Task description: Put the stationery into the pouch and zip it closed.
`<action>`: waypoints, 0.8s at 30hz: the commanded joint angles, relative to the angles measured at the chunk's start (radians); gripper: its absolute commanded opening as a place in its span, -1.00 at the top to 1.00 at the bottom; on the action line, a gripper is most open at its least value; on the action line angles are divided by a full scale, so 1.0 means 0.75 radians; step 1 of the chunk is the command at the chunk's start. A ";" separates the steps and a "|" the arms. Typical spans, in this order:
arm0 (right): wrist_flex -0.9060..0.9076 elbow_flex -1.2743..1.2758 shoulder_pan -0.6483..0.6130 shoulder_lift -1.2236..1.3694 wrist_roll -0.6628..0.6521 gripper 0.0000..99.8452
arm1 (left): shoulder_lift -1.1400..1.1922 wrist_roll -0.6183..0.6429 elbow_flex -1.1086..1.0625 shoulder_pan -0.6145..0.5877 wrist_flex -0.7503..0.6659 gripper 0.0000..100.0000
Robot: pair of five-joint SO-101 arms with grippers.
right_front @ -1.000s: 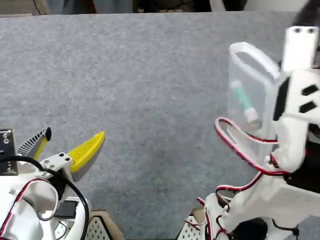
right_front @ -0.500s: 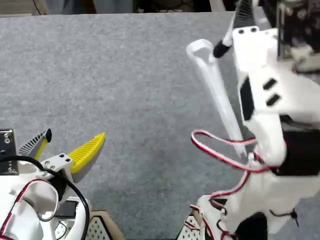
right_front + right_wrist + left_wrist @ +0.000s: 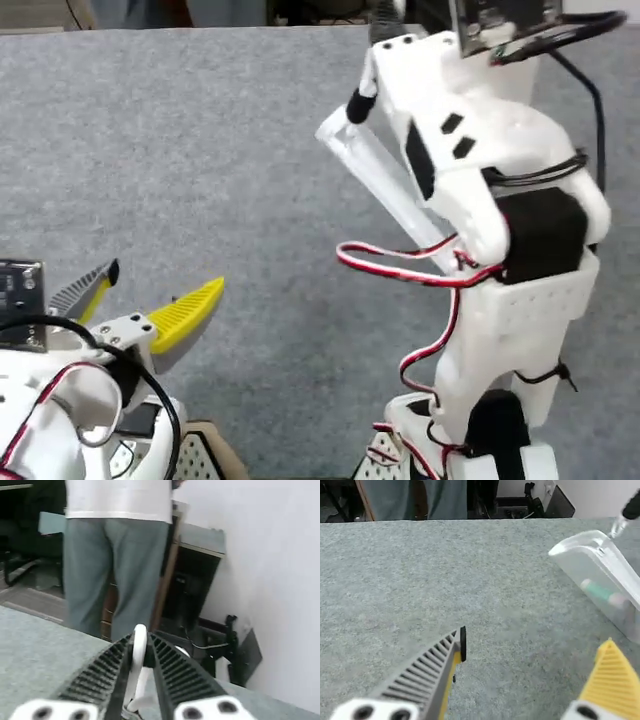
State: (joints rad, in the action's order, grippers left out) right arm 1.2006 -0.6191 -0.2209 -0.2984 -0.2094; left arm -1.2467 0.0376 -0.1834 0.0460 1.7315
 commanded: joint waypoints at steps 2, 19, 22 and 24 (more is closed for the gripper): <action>-0.063 -0.079 -0.082 -0.011 0.010 0.98 | 0.006 -0.059 -0.146 0.124 -0.098 0.19; 0.194 -0.369 -0.252 -0.005 -0.045 0.98 | -0.006 -0.057 -0.226 0.124 -0.174 0.20; 0.262 -0.369 -0.198 -0.003 -0.160 0.98 | -0.006 -0.059 -0.226 0.124 -0.174 0.20; 0.291 -0.369 -0.166 -0.005 -0.178 0.98 | -0.006 -0.059 -0.226 0.124 -0.174 0.20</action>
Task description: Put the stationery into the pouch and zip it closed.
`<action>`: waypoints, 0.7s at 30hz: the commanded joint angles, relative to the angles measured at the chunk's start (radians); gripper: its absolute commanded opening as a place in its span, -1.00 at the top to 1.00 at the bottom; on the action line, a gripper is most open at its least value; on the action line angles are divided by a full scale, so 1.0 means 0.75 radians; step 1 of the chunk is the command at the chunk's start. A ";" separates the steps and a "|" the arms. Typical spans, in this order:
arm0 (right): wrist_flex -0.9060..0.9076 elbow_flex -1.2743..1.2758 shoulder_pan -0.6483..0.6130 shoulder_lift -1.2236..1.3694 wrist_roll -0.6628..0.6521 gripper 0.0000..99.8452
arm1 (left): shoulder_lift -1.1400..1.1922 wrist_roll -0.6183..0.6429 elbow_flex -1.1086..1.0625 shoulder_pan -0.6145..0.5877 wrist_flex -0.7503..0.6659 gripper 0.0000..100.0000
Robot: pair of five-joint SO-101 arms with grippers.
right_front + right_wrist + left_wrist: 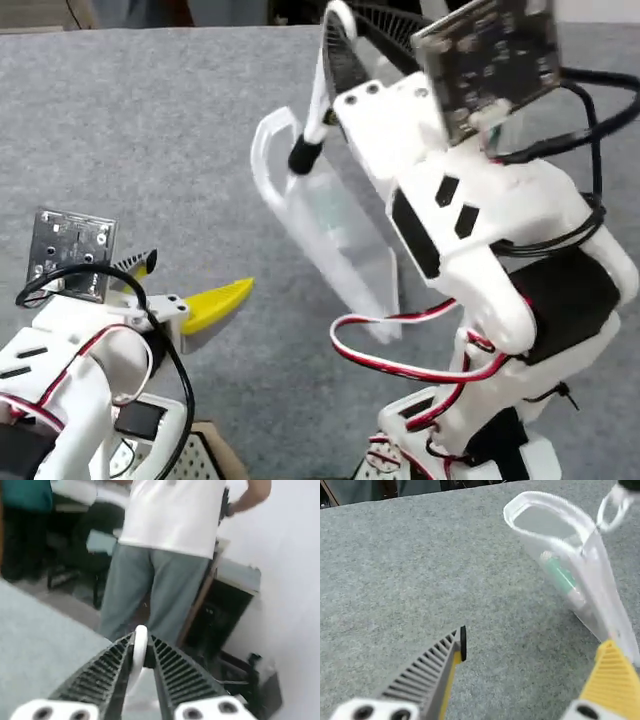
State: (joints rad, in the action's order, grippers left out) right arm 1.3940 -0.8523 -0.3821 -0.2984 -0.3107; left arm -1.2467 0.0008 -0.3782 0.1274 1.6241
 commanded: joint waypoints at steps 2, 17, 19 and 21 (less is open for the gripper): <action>0.053 -0.058 0.100 -0.009 -0.055 0.98 | -0.006 -0.010 0.036 0.013 -0.031 0.20; 0.115 -0.069 0.178 -0.013 -0.061 0.98 | 0.104 0.041 0.054 0.109 -0.211 0.19; 0.115 -0.069 0.178 -0.015 -0.061 0.98 | 0.174 0.068 0.073 0.134 -0.235 0.19; 0.131 -0.075 0.178 -0.017 -0.061 0.98 | 0.237 0.088 0.111 0.132 -0.264 0.19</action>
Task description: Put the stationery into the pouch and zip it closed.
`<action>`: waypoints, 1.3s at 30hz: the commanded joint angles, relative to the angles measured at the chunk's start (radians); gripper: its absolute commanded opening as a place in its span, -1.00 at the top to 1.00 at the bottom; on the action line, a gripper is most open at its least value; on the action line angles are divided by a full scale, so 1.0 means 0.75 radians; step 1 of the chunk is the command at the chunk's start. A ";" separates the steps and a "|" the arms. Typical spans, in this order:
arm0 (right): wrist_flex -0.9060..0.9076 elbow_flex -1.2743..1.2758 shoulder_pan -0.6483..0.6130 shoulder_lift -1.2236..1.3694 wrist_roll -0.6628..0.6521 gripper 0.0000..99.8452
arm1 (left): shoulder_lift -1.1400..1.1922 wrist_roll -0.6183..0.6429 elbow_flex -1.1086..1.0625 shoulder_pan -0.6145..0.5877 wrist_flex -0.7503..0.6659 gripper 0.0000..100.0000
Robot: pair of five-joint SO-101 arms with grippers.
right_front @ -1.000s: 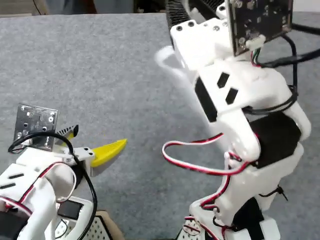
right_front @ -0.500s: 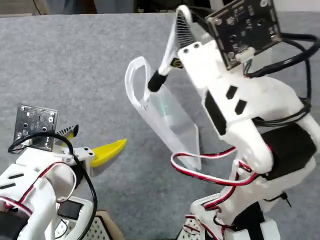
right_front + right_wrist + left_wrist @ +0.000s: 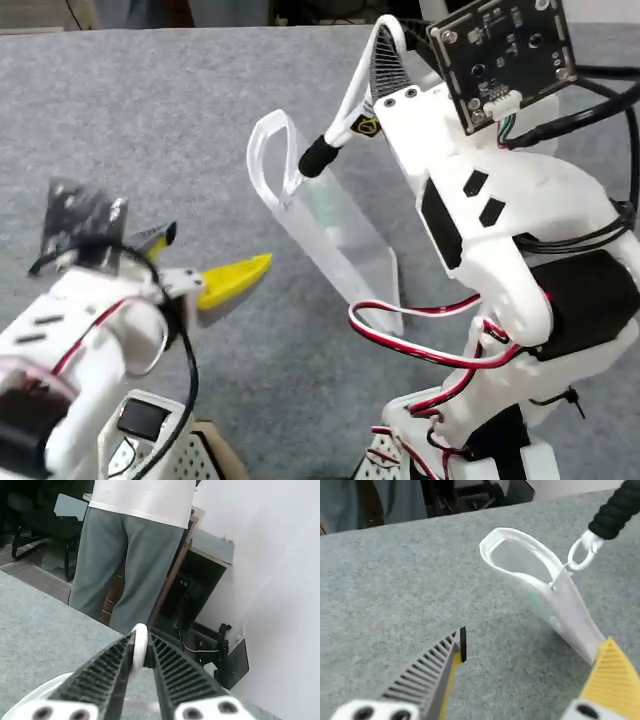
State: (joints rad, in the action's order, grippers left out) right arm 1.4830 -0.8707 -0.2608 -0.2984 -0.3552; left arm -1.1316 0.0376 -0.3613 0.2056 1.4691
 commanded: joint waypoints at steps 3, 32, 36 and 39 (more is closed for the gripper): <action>0.027 -0.056 0.016 -0.050 -0.002 0.98 | 0.162 0.072 0.171 0.036 -0.051 0.19; -0.192 -0.048 0.151 0.204 0.070 0.98 | 0.301 0.205 0.316 0.367 0.029 0.19; -0.188 -0.058 0.149 0.255 0.072 0.98 | 0.301 0.203 0.310 0.359 0.025 0.19; -0.184 -0.058 0.149 0.232 0.074 0.98 | 0.299 0.192 0.267 0.359 0.002 0.19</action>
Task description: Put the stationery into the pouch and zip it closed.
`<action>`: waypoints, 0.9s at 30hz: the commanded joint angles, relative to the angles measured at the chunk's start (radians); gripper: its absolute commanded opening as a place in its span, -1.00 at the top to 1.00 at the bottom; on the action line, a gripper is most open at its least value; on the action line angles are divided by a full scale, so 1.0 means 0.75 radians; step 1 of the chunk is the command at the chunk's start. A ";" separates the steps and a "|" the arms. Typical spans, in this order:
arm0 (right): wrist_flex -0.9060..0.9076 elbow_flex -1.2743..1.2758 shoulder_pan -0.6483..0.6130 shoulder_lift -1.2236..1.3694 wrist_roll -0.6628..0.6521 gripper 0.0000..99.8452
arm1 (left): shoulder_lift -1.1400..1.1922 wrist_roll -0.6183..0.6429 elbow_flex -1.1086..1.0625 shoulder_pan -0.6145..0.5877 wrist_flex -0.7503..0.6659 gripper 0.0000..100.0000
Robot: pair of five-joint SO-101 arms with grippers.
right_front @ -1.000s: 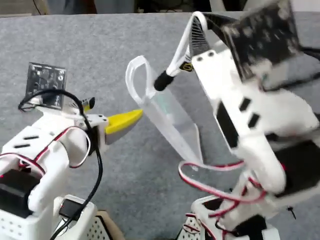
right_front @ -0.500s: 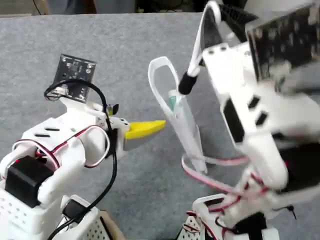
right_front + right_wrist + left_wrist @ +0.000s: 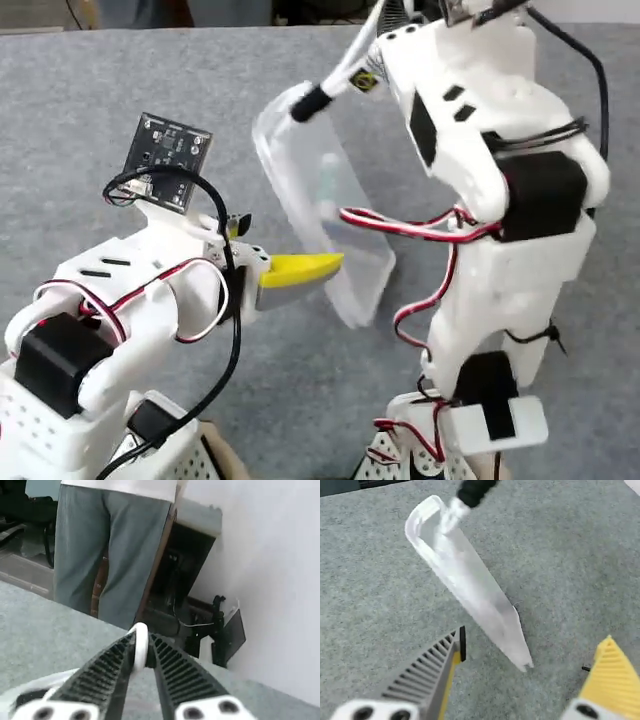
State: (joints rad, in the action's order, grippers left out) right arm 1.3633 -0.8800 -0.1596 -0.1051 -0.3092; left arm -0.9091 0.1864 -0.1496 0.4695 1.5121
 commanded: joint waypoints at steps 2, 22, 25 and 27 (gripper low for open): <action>0.006 -0.046 0.014 -0.064 0.012 0.98 | -0.008 -0.053 -0.071 0.003 -0.113 0.20; 0.186 -0.048 0.012 -0.253 -0.055 0.98 | 0.004 -0.082 -0.077 -0.128 -0.280 0.19; 0.231 -0.075 0.012 -0.253 -0.055 0.98 | 0.004 -0.121 -0.087 -0.130 -0.286 0.20; 0.258 -0.114 0.012 -0.253 -0.055 0.98 | 0.004 -0.170 -0.122 -0.132 -0.327 0.20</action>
State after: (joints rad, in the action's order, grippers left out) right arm 1.5413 -0.9060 -0.1596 -0.2662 -0.3429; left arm -0.9076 0.1051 -0.2493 0.3621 1.3188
